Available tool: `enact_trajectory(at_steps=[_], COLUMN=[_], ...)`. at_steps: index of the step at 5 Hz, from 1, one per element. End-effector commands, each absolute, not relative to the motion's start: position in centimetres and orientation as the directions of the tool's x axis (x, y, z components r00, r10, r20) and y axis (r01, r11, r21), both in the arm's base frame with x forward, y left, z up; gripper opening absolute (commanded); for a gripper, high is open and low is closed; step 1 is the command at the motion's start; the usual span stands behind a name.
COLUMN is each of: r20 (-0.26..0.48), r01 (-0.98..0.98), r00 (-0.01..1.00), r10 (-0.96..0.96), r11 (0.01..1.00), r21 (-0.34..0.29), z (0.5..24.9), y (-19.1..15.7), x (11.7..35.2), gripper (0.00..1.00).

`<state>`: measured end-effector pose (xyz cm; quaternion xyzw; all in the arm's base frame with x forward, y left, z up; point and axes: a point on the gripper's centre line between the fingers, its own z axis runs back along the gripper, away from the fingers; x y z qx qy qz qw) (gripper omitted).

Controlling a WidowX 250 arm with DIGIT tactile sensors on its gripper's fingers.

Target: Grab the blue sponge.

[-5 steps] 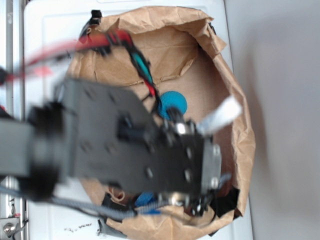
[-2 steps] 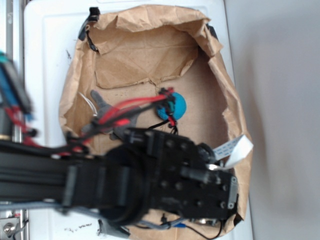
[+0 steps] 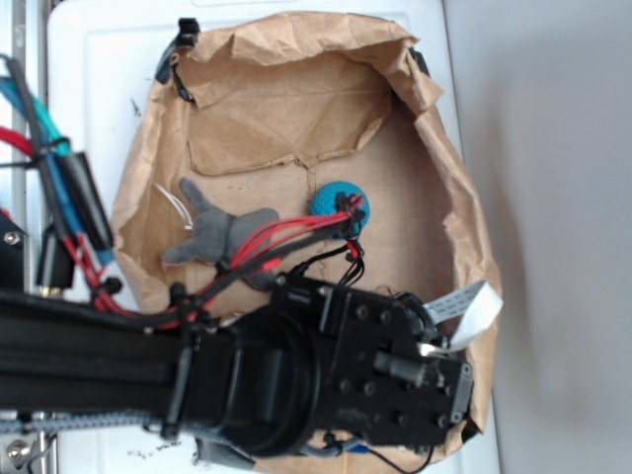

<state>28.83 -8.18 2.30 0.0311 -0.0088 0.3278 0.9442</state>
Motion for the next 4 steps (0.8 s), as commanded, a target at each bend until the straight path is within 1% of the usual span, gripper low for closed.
enact_trajectory(at_steps=[1,2,3,4], r20=[0.053,0.047,0.049,0.072], r01=[-0.634,-0.668,-0.756,-0.81], r00=[0.772,0.741,0.646,0.581], r10=[0.634,0.67,0.761,0.81], r11=[0.773,0.742,0.648,0.585], r21=[-0.011,-0.056,-0.09,-0.038], z=[5.5,8.5,11.5,14.2], y=[-7.4,-5.3,-2.3,-0.2], x=[28.1,28.1,28.0,27.1], gripper=[0.0,0.0,0.0,0.0])
